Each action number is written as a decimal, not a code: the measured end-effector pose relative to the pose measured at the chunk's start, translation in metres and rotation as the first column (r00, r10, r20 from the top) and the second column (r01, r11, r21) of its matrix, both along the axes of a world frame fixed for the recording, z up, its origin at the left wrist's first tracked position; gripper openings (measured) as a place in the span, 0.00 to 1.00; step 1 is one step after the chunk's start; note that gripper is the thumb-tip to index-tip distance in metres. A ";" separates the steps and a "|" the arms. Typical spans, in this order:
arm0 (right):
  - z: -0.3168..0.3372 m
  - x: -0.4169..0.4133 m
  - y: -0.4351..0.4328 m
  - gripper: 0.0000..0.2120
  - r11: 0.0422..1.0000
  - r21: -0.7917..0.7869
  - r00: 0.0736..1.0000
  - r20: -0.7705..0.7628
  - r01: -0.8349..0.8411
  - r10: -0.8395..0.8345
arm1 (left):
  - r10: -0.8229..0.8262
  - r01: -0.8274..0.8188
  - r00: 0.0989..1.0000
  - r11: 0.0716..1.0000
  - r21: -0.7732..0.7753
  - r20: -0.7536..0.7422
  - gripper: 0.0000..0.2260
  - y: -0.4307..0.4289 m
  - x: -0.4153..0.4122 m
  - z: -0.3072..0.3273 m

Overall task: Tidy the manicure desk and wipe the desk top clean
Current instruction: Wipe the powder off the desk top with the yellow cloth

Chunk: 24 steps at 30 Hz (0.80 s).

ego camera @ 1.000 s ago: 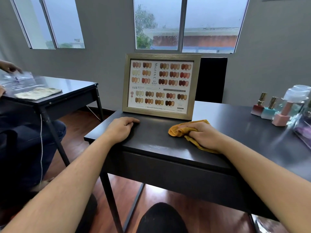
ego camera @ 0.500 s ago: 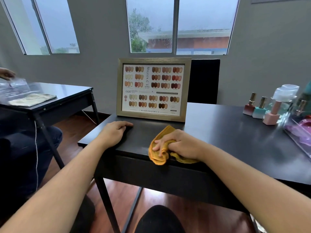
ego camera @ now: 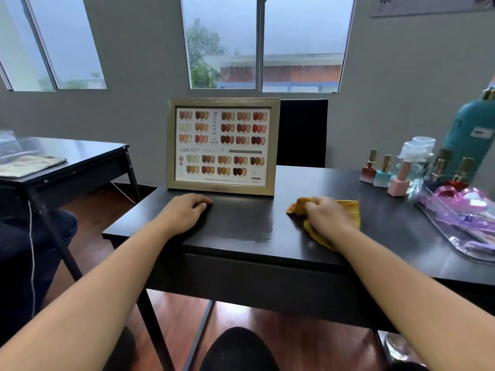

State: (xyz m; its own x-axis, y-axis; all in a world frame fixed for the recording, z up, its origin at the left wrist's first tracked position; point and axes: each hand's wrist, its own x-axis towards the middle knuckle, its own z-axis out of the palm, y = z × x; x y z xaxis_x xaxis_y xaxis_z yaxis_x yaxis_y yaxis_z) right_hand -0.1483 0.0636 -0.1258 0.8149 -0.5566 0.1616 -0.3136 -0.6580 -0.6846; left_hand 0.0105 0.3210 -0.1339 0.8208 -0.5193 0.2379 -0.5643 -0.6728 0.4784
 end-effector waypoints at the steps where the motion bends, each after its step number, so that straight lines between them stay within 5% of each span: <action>1: 0.000 0.001 0.010 0.17 0.996 0.003 0.995 -0.038 -0.094 0.094 | -0.029 0.029 1.000 1.000 0.005 0.000 0.12 -0.008 -0.003 0.002; 3: -0.002 -0.003 0.025 0.24 0.947 0.031 0.942 -0.100 -0.319 0.320 | -0.077 0.077 0.997 0.997 -0.001 -0.016 0.13 -0.022 -0.009 0.003; 6: -0.007 -0.016 0.018 0.22 0.886 0.070 0.882 -0.092 -0.458 0.463 | -0.094 0.092 0.994 0.995 -0.039 -0.050 0.13 -0.029 -0.014 0.000; 12: -0.001 -0.032 -0.039 0.22 0.866 -0.210 0.839 -0.428 -0.453 0.335 | -0.090 0.084 0.994 0.992 -0.089 -0.064 0.12 -0.025 -0.013 -0.004; 18: 0.003 -0.001 -0.039 0.29 0.914 -0.334 0.852 -0.523 -0.229 0.022 | -0.092 0.088 0.995 0.993 -0.078 -0.043 0.12 -0.027 -0.012 -0.004; 24: -0.002 -0.016 0.013 0.38 0.783 -0.346 0.808 -0.500 -0.517 0.313 | -0.093 0.091 0.995 0.994 -0.055 -0.028 0.13 -0.026 -0.011 -0.006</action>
